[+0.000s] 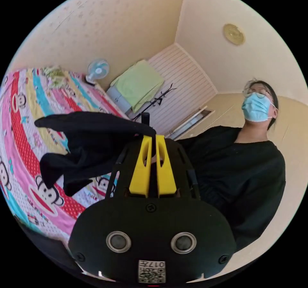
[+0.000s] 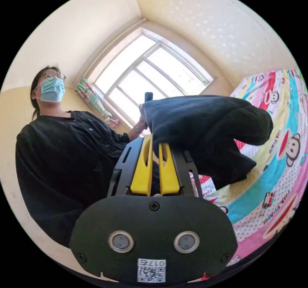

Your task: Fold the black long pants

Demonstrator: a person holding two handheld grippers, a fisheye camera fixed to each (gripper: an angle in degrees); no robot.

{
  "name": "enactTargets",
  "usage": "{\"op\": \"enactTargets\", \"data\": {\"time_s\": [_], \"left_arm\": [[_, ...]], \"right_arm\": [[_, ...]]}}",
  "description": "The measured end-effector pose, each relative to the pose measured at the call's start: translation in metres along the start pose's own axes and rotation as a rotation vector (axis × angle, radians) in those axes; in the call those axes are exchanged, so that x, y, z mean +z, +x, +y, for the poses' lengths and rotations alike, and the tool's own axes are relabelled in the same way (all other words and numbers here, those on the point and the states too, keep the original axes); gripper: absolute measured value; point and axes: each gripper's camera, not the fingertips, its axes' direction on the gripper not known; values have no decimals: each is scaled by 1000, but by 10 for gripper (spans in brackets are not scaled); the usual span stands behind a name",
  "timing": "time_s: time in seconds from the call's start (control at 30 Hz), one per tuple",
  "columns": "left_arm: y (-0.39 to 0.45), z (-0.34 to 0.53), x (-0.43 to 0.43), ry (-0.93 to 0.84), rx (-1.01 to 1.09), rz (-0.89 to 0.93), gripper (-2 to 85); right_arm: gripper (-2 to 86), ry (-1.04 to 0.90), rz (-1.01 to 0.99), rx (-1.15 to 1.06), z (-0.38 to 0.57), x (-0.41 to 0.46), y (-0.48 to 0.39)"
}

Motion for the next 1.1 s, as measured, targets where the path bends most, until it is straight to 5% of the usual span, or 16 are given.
{"op": "enactTargets", "data": {"time_s": [0.13,0.2,0.23,0.27,0.33,0.47,0.67,0.73,0.8,0.93,1.03,1.1], "left_arm": [[-124,72,65,-312,-422,-38,18],[-211,134,95,-313,-726,241,32],[-229,149,99,-268,-815,354,32],[-251,169,99,-124,-893,543,35],[-269,173,84,29,-868,577,24],[-303,132,44,2,-848,139,67],[-365,50,60,19,-761,-141,115],[-390,39,87,4,-804,-98,109],[-419,42,142,-50,-962,133,74],[-397,33,212,-47,-946,393,-1],[-356,23,206,12,-848,199,-4],[-328,30,166,142,-831,-90,3]], "right_arm": [[18,-322,207,662,62,92,119],[33,-337,283,1193,125,131,179],[33,-304,303,1248,134,136,183],[32,-215,314,1277,140,144,181],[32,-71,349,1293,136,149,166],[30,-153,606,1258,94,157,135],[31,-245,784,1294,44,161,120],[31,-249,876,1317,28,163,118],[41,-210,1058,1309,1,161,112],[71,-176,1078,1197,-54,169,118],[76,-286,1115,1058,-101,183,135],[78,-412,1169,989,-126,194,153]]}}
